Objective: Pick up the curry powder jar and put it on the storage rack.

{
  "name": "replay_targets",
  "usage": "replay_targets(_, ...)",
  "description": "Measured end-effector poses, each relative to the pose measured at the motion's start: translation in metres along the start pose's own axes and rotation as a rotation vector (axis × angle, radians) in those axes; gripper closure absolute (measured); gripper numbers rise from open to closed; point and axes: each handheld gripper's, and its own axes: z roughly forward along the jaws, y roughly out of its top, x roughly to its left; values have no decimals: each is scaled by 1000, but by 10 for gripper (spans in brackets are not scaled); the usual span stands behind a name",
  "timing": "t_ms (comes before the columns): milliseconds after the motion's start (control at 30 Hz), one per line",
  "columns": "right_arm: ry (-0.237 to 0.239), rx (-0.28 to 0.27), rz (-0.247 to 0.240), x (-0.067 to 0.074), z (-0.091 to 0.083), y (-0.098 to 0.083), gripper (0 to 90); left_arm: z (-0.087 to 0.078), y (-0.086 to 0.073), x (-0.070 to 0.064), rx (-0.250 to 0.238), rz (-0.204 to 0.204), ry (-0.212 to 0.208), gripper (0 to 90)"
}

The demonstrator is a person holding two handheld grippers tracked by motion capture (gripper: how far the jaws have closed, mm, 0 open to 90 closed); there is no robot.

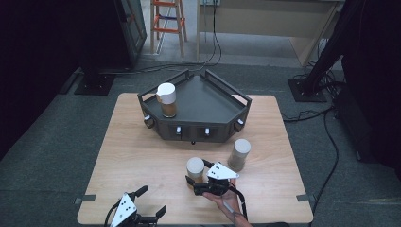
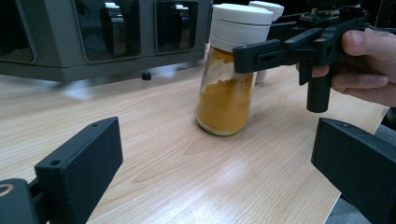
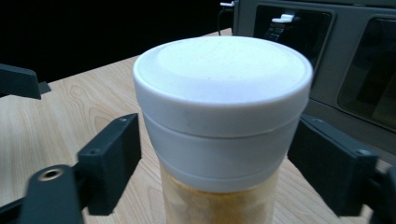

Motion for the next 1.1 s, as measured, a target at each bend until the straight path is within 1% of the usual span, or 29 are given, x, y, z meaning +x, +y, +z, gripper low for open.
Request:
replay_targets(100, -5, 10, 8, 0, 2, 0, 257, 0, 0, 0, 0, 1, 0, 19)
replay_targets(167, -3, 13, 14, -1, 3, -1, 320, 0, 0, 0, -1, 0, 1, 19)
replay_targets(233, -2, 11, 14, -1, 3, -1, 332, 0, 0, 0, 0, -1, 1, 19)
replay_targets(267, -6, 11, 1, 0, 3, -1, 336, 0, 0, 0, -1, 0, 1, 19)
replay_targets(400, -29, 12, -29, 6, 1, 1, 350, 0, 0, 0, -1, -1, 1, 19)
replay_targets(467, -29, 12, -21, 5, 0, 2, 350, 0, 0, 1, 0, -1, 1, 19)
replay_targets(667, -27, 3, -25, 5, -5, 8, 350, 0, -1, 1, 1, -3, 1, 19)
replay_targets(767, -26, 3, -33, 4, -6, 14, 350, 0, -1, 1, 0, -3, 1, 19)
replay_targets(867, -19, -2, -31, 2, -7, 21, 350, 0, -1, 1, 0, -4, 3, 19)
replay_targets(1033, -12, 7, -46, 1, -5, 35, 349, 0, 0, 2, 1, -3, 8, 19)
replay_targets(1100, -10, 4, -44, 0, -5, 39, 349, 0, -1, 2, 0, -5, 10, 19)
